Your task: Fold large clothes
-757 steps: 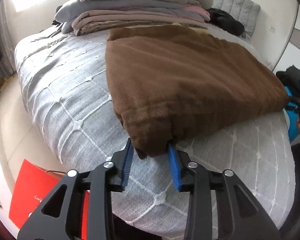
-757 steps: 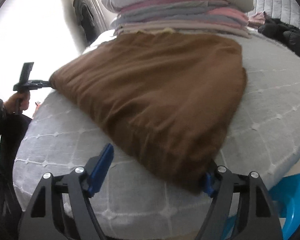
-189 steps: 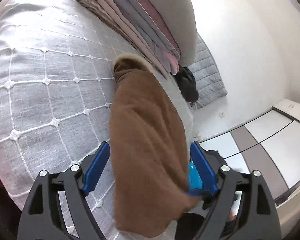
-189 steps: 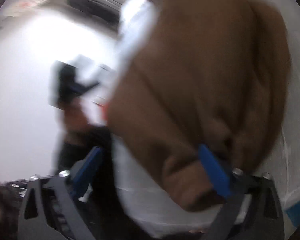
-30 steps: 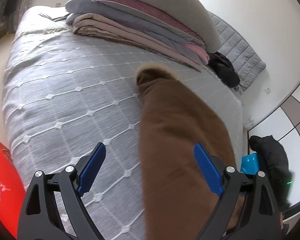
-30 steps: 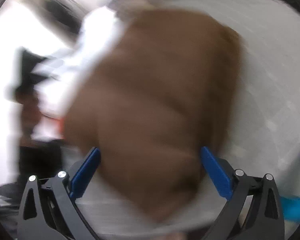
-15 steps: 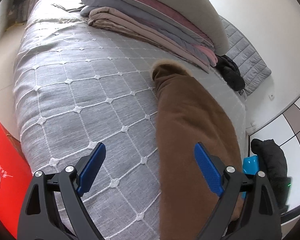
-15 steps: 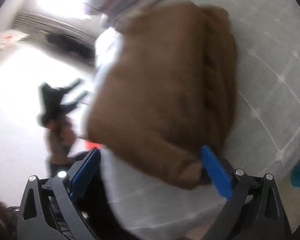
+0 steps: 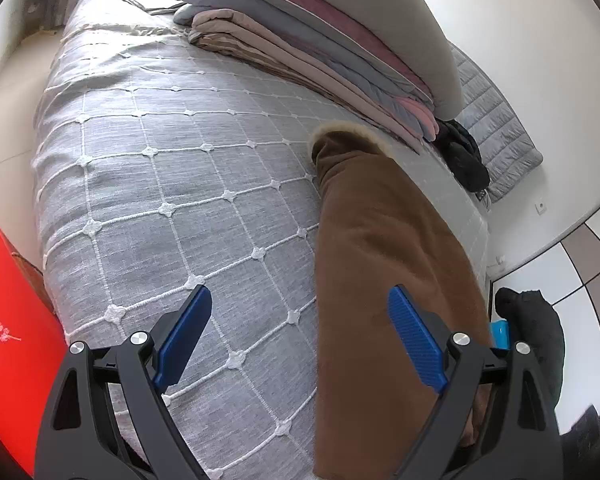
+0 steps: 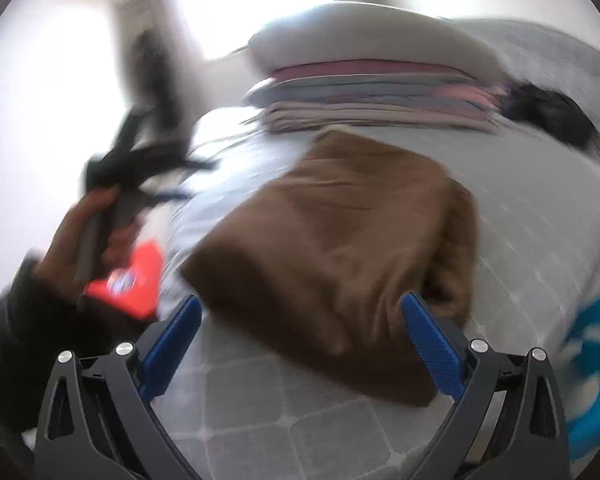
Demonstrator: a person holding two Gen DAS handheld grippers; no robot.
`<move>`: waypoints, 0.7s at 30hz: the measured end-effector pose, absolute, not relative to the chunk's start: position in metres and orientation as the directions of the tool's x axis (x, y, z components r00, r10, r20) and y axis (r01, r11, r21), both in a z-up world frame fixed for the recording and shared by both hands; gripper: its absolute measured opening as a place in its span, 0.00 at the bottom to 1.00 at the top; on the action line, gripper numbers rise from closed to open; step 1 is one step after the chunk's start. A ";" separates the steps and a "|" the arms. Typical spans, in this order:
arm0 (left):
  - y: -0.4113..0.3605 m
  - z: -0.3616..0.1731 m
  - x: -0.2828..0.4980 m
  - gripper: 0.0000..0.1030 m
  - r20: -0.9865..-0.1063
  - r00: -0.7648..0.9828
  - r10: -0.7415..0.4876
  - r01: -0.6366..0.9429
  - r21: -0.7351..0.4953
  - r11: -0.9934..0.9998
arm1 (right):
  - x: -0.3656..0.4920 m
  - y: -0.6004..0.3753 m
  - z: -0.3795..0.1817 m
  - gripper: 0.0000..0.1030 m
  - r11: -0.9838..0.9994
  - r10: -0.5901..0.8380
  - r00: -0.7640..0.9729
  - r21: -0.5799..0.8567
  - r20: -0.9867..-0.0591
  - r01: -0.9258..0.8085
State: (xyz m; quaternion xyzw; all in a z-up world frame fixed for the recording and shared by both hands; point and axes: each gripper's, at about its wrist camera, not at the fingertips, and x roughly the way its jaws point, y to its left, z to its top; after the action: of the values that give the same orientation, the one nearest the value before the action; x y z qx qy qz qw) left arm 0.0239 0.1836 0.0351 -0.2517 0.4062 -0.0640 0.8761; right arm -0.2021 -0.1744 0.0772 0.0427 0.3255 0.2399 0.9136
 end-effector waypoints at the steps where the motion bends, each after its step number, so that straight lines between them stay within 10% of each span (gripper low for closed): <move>1: 0.185 0.036 0.023 0.84 -0.679 0.663 -0.316 -0.093 -0.493 0.865 | -0.192 -0.197 0.069 0.94 0.892 0.453 0.674 0.301 -0.584 -0.338; 4: 0.191 0.038 0.020 0.84 -0.667 0.672 -0.322 -0.102 -0.513 0.852 | -0.194 -0.242 0.065 0.94 0.873 0.442 0.735 0.434 -0.514 -0.222; 9: 0.185 0.037 0.023 0.84 -0.669 0.667 -0.328 -0.091 -0.510 0.855 | -0.204 -0.209 0.093 0.94 0.753 0.652 0.652 0.431 -0.388 -0.497; 14: 0.177 0.028 0.031 0.84 -0.701 0.640 -0.315 -0.098 -0.481 0.871 | -0.138 -0.194 0.024 0.93 0.808 0.589 0.489 0.472 -0.643 -0.353; 21: 0.181 0.023 0.031 0.84 -0.706 0.629 -0.327 -0.112 -0.499 0.859 | -0.127 -0.238 0.051 0.89 0.634 0.762 0.449 0.681 -0.467 -0.367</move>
State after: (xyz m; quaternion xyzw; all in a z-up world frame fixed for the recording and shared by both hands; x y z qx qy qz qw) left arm 0.0313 0.1814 0.0230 -0.2578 0.4265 -0.0621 0.8648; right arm -0.1275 -0.2384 0.0510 0.2507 0.3939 0.3468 0.8134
